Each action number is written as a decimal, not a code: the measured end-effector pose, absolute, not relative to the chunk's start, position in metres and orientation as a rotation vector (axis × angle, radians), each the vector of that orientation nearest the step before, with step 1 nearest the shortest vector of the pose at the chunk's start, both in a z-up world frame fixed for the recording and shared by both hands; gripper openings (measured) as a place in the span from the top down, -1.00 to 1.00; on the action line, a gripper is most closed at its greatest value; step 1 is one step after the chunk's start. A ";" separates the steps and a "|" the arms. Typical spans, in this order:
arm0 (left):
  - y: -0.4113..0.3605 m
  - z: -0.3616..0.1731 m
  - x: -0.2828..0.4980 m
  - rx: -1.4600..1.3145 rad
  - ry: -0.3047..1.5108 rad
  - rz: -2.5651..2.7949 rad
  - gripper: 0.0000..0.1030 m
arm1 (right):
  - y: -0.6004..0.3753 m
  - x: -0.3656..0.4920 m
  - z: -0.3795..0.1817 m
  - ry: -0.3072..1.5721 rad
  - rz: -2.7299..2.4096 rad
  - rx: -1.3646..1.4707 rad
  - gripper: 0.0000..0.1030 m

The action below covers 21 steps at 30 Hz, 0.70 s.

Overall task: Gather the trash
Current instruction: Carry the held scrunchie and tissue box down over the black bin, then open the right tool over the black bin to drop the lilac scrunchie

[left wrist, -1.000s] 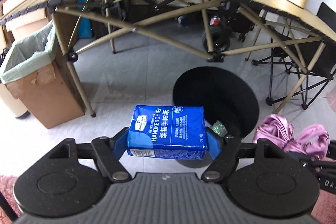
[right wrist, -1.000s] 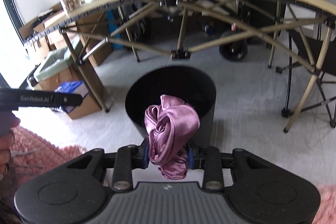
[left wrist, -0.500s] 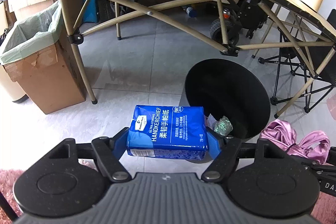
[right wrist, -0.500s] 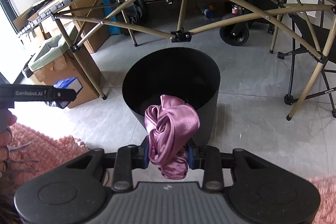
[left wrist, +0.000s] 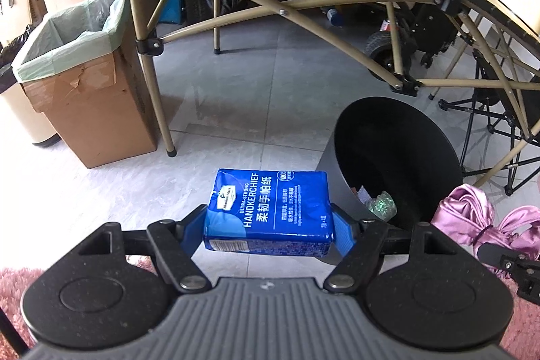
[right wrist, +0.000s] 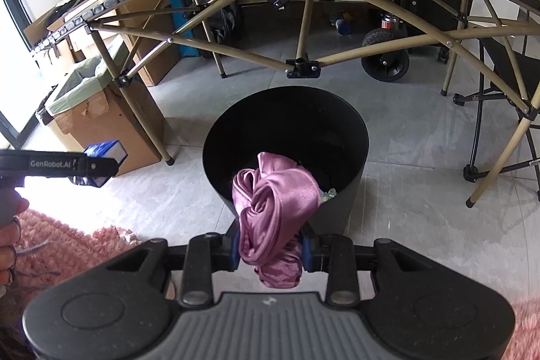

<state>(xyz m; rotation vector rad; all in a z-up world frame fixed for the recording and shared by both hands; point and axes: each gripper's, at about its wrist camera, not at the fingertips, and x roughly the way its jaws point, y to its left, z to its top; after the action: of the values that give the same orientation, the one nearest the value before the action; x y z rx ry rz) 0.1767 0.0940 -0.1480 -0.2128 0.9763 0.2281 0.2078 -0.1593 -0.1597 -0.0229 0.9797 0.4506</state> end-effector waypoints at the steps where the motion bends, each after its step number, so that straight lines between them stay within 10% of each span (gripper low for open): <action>1: 0.095 -0.149 0.178 -0.214 0.979 0.232 -0.44 | -0.158 0.210 -0.160 0.979 0.449 -0.024 0.38; 21: 0.100 -0.166 0.205 -0.187 1.030 0.291 -0.44 | -0.128 0.270 -0.174 0.989 0.416 -0.049 0.38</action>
<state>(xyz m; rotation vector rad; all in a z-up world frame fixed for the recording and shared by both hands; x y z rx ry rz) 0.2053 0.0998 -0.1659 -0.1868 1.0296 0.2908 0.2704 -0.1278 -0.1741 -0.0491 0.9891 0.4157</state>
